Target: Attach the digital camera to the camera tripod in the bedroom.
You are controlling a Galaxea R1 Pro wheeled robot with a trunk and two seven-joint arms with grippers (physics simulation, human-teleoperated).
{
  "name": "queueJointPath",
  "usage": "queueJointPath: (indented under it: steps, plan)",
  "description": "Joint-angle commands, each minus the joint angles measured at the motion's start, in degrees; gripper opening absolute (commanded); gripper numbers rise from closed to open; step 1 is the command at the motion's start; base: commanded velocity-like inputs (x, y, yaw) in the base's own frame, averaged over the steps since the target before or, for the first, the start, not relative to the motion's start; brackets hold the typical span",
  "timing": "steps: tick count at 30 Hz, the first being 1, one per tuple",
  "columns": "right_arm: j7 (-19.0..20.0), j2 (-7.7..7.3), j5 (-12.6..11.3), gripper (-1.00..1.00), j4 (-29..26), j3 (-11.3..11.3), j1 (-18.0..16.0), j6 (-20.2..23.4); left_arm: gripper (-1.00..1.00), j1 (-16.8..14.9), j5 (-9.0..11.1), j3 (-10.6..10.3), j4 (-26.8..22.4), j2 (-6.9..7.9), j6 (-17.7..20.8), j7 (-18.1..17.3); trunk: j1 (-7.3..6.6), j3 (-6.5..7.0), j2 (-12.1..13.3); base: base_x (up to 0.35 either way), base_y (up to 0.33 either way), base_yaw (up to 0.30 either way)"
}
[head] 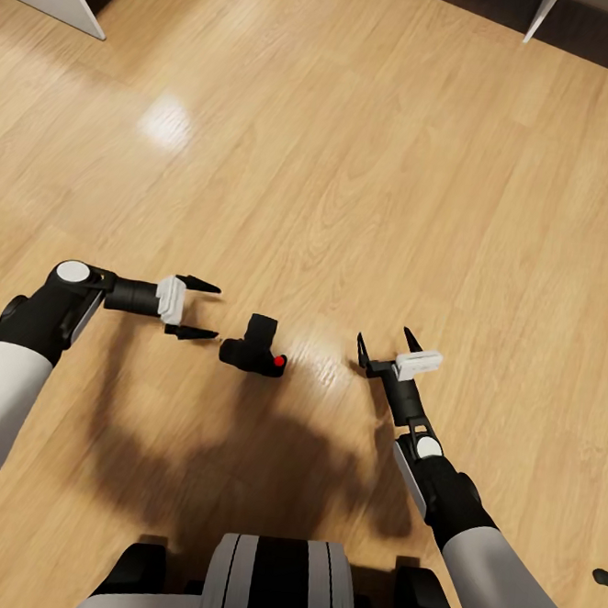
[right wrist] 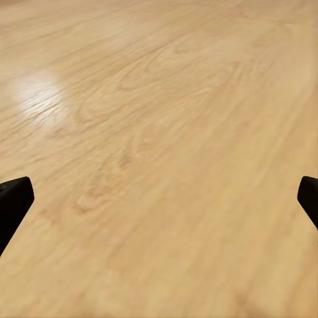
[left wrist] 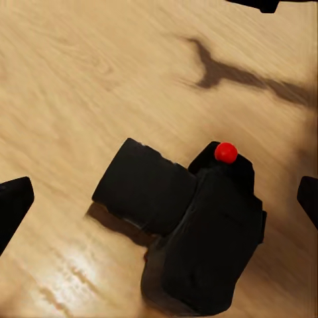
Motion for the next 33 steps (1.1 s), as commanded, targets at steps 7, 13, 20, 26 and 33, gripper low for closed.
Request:
queueJointPath:
  steps: [7,13,20,26,33]
  plan:
    - [0.05,-0.03,-0.07,1.00,0.10,0.06,-0.02,-0.17,1.00,0.23,-0.14,-3.07,0.19,-1.29,-1.11,-2.72,-0.01,-0.03,-0.01,0.000,0.000,0.000]
    - [0.05,-0.03,-0.08,1.00,0.16,0.04,-0.02,-0.16,1.00,0.42,-0.14,-4.93,0.48,-1.42,-1.24,-3.01,-0.01,-0.03,-0.01,0.000,0.000,0.000]
    - [0.05,-0.03,-0.08,1.00,0.19,0.03,-0.02,-0.15,1.00,0.46,-0.14,-5.29,0.56,-1.44,-1.38,-2.90,-0.01,-0.03,-0.01,0.000,0.000,0.000]
    - [0.06,-0.03,-0.08,1.00,0.20,0.05,-0.02,-0.16,1.00,0.46,-0.14,-5.34,0.51,-1.44,-1.45,-2.76,-0.01,-0.03,-0.01,0.000,0.000,0.000]
    - [0.04,-0.03,-0.08,1.00,0.20,0.02,-0.02,-0.16,1.00,0.46,-0.14,-5.47,0.44,-1.52,-1.46,-2.56,-0.01,-0.03,-0.01,0.000,0.000,0.000]
